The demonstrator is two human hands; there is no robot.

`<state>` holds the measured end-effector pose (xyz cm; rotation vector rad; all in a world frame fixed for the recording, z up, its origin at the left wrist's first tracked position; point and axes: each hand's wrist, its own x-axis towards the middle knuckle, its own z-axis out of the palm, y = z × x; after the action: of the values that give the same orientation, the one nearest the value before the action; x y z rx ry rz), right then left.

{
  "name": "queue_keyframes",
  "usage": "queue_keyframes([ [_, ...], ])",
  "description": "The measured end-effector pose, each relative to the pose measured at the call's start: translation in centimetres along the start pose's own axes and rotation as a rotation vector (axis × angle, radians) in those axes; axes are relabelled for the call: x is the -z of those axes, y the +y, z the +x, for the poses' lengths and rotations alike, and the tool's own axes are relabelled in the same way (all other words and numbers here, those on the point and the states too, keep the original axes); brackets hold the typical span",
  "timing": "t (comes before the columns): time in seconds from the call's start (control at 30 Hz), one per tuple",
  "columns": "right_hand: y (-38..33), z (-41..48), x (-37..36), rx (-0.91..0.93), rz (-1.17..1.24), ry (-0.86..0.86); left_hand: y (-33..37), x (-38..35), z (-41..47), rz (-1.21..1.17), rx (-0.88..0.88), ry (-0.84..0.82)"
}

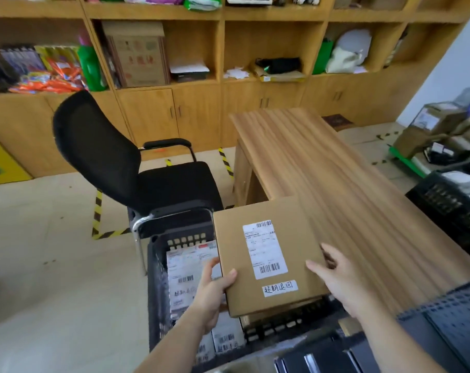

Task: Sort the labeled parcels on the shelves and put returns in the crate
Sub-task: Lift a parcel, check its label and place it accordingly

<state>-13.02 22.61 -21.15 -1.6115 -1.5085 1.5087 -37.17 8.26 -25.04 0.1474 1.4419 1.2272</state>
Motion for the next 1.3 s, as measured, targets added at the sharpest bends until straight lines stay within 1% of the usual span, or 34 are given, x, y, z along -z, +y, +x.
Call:
queue_keyframes([
  [0.1,1.5,1.5,-0.8,-0.007,-0.137,0.025,-0.7,-0.9,2.0,0.008,0.064,-0.003],
  [0.2,2.7,3.0,-0.9,0.004,-0.332,0.065,-1.4,-1.7,3.2,0.005,0.117,0.014],
  [0.37,4.0,3.9,-1.4,0.134,-0.634,0.042,-2.6,-3.4,4.5,0.021,0.178,0.025],
  [0.53,5.6,5.1,-2.4,0.182,-0.768,-0.044,-3.4,-4.9,6.1,0.051,0.186,0.033],
  [0.63,6.0,5.5,-2.7,0.13,-0.785,-0.107,-3.6,-4.8,6.6,0.104,0.184,0.023],
  [0.7,6.4,5.5,-3.0,0.098,-0.807,-0.138,-3.6,-4.5,6.7,0.184,0.153,0.029],
  [0.87,6.0,5.5,-3.4,0.099,-0.887,-0.137,-3.3,-4.6,6.8,0.426,0.05,0.042],
  [0.9,5.6,5.4,-3.5,0.099,-0.902,-0.142,-3.2,-4.6,6.6,0.506,0.006,0.069],
  [0.97,4.9,5.3,-3.9,0.104,-0.924,-0.142,-2.6,-4.6,6.7,0.776,-0.145,0.153],
  [1.03,4.5,5.3,-4.3,0.112,-0.962,-0.151,-1.9,-4.8,7.1,1.084,-0.335,0.179],
  [1.1,4.4,5.3,-4.5,0.102,-1.0,-0.177,-0.9,-5.3,7.5,1.384,-0.465,0.095],
  [1.17,4.5,5.3,-4.5,0.091,-1.013,-0.191,-0.3,-5.8,7.6,1.56,-0.486,-0.014],
  [1.23,4.5,5.3,-4.4,0.088,-1.028,-0.196,-0.2,-6.3,7.5,1.632,-0.481,-0.067],
  [1.3,4.5,5.4,-4.3,0.088,-1.031,-0.202,-0.3,-6.6,7.3,1.645,-0.469,-0.09],
])
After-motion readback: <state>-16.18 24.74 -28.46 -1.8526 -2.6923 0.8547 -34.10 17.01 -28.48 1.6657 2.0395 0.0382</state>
